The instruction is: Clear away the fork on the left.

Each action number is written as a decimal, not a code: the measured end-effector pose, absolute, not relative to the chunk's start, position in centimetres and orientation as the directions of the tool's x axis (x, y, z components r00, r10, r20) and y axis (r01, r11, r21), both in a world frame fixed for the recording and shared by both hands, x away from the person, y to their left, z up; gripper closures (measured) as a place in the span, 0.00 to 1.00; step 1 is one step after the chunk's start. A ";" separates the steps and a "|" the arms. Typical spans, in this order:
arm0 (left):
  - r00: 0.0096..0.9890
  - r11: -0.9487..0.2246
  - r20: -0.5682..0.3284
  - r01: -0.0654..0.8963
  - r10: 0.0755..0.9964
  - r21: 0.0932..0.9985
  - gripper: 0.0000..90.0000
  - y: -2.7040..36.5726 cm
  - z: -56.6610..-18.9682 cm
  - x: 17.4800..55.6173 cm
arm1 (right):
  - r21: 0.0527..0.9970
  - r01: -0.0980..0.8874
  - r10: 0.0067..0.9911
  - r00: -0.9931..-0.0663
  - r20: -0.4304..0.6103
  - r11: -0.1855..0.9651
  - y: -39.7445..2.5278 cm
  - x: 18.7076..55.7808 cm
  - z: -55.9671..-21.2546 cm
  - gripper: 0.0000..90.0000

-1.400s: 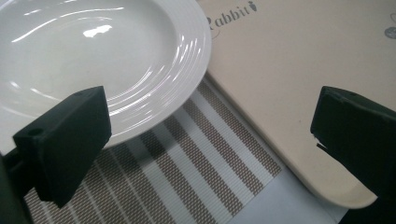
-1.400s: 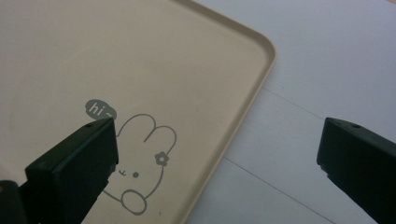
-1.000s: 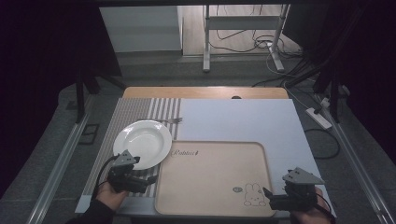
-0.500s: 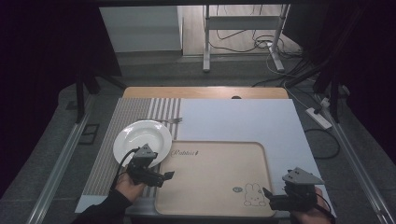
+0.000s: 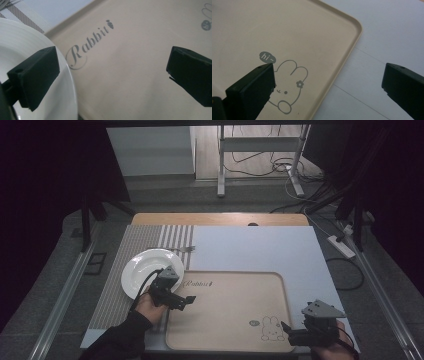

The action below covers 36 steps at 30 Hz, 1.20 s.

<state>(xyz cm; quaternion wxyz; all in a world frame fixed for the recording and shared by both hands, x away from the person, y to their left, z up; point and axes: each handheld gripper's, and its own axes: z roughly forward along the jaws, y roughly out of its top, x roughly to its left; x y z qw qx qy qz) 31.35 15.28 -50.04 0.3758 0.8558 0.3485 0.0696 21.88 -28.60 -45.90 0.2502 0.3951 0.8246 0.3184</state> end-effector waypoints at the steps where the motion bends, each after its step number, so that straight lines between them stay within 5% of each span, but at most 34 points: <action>1: 0.748 -0.476 -0.144 0.545 0.648 0.690 0.00 15.4 -50.2 31.9 | 0.723 0.491 0.811 -0.562 -0.162 0.485 -28.6 21.9 -45.9 0.00; 36: 0.677 -0.487 -0.102 0.617 0.729 0.617 0.00 17.2 -50.6 42.4 | 0.714 0.488 0.801 -0.572 -0.173 0.503 -28.4 21.9 -46.0 0.00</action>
